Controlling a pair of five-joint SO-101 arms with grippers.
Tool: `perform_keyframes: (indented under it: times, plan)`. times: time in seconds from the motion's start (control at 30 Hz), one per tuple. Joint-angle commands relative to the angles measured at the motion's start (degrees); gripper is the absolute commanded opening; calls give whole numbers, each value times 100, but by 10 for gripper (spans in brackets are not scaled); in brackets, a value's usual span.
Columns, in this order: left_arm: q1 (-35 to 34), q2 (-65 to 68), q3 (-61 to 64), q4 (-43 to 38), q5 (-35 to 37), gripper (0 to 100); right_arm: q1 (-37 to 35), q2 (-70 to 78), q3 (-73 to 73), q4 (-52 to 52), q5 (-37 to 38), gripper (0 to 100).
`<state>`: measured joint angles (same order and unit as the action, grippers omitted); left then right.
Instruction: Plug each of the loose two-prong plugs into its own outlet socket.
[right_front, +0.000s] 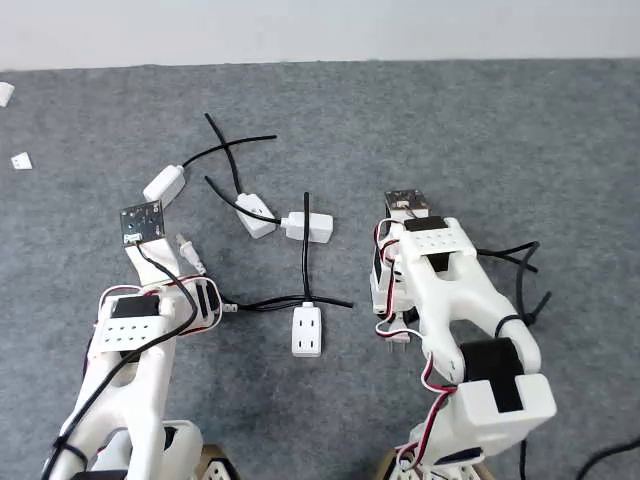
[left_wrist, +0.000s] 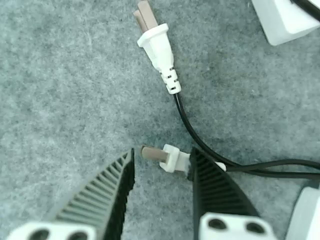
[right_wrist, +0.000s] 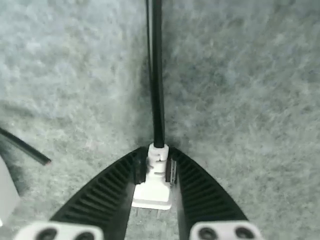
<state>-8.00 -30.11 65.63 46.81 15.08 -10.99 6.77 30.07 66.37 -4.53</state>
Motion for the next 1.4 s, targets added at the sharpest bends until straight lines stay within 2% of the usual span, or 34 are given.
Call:
perform_keyframes:
  times: [0.0, 0.13, 0.4, 0.6, 0.7, 0.83, 0.87, 1.03, 1.13, 1.27, 1.37]
  plan:
    - [26, -88, -84, -44, -53, 163, -31, -4, -264, 101, 105, 77]
    - [26, -88, -84, -44, -53, 163, 13, 4, -264, 66, 97, 4]
    - [26, -88, -84, -44, -53, 163, 119, -84, -281, 75, 88, 7]
    - [26, -88, -92, -35, -70, 163, -637, -1508, -105, 251, 70, 7]
    - [9, -79, -295, 352, -747, 163, -1200, -2615, -88, 233, 70, 7]
    - [-431, -44, -453, 466, -3235, 163, -1684, -3635, -53, -66, 114, 8]
    - [-466, -44, -453, 492, -3543, 162, -1719, -3749, -79, -84, 141, 8]
    - [-264, -35, -347, 527, -3516, 159, -2237, -3925, -97, 4, 1029, 8]
    - [-35, -35, -312, 527, -3789, 126, -2914, -3934, -88, 259, 1029, 8]
    - [53, -35, -295, 536, -3965, 5, -3521, -4066, -88, 242, 1029, 8]
    - [62, -35, -242, 545, -4079, 12, -3662, -4066, -44, 171, 1011, 8]
